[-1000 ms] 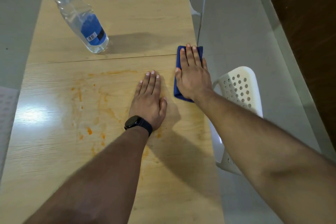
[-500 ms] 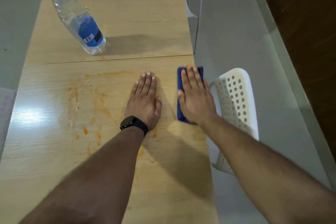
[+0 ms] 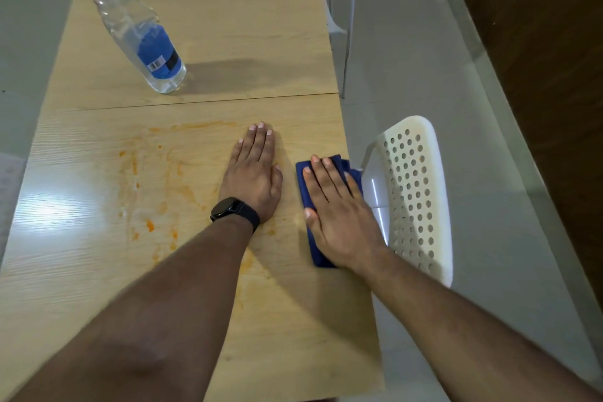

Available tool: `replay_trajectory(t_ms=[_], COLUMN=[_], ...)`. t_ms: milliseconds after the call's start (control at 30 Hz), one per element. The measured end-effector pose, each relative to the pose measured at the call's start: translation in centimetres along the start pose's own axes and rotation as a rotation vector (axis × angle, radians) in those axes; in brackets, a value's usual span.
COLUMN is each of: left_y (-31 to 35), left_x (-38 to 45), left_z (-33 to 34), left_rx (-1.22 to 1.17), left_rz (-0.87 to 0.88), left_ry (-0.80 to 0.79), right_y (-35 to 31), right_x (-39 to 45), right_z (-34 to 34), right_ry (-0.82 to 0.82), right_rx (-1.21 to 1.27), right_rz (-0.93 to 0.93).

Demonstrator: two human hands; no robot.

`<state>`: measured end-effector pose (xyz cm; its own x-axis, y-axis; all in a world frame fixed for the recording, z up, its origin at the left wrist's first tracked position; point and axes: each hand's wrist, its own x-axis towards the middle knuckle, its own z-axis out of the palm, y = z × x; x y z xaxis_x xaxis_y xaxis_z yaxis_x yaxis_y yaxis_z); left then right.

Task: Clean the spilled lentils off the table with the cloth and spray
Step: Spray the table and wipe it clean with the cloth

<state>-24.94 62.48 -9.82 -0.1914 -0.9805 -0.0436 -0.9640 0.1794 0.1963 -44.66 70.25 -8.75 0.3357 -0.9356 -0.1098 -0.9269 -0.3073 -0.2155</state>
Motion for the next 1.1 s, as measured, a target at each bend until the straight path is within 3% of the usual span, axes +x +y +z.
replay_trajectory(t_ms=[200, 300, 433, 633, 900, 1000, 1100], left_y=[-0.4, -0.4, -0.4, -0.6, -7.2, -7.6, -7.6], left_x=[0.0, 0.0, -0.3, -2.0, -11.0, -11.7, -12.0], left_z=[0.4, 0.6, 0.3, -0.6, -0.8, -0.7, -0.7], left_rx=[-0.012, -0.009, -0.009, -0.007, 0.014, 0.038, 0.028], left_rz=[0.020, 0.027, 0.030, 0.018, 0.057, 0.047, 0.061], left_ry=[0.025, 0.020, 0.021, -0.049, -0.095, -0.055, -0.048], right_y=[2.2, 1.8, -1.4, -3.1, -3.1, -6.0, -9.0], right_x=[9.0, 11.6, 5.5, -7.5, -0.4, -1.5, -7.8], right_z=[-1.0, -1.1, 0.3, 1.2, 1.0, 2.2, 3.1], right_ry=[0.079, 0.088, 0.105, -0.013, 0.090, 0.086, 0.058], right_rx=[-0.049, -0.063, -0.044, -0.011, -0.065, -0.046, -0.037], right_rz=[0.206, 0.221, 0.142, 0.018, 0.285, 0.219, 0.120])
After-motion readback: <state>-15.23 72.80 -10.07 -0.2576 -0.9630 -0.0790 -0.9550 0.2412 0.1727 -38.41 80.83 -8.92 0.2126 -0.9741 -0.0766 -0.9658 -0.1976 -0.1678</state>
